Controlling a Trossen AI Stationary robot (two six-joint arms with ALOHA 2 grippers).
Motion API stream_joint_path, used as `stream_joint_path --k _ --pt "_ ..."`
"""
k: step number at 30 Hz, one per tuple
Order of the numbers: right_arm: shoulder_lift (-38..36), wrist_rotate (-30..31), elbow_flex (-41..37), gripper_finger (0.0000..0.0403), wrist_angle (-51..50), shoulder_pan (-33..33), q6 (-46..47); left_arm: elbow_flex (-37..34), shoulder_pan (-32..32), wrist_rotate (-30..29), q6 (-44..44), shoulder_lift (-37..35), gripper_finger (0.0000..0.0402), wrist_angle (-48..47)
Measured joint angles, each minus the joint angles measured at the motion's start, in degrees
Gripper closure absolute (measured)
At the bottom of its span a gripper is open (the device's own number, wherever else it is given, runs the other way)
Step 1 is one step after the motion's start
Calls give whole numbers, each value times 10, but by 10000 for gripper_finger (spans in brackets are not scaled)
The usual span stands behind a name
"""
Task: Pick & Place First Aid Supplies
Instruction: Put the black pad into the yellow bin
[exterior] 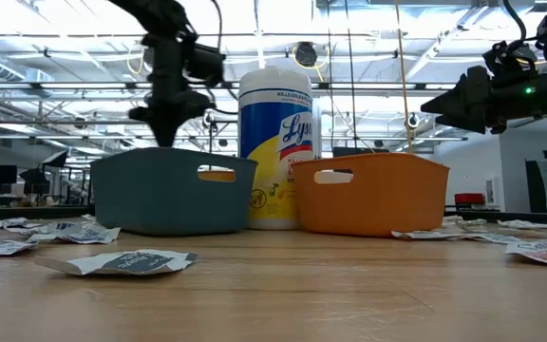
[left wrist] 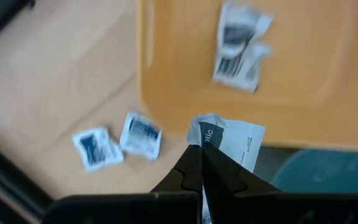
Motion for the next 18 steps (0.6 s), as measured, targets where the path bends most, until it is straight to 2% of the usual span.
stream_joint_path --k 8,18 --pt "0 0 0 26 0 0 0 104 -5 1 23 81 401 -25" --pt "0 0 0 26 0 0 0 111 -32 -14 21 145 401 9"
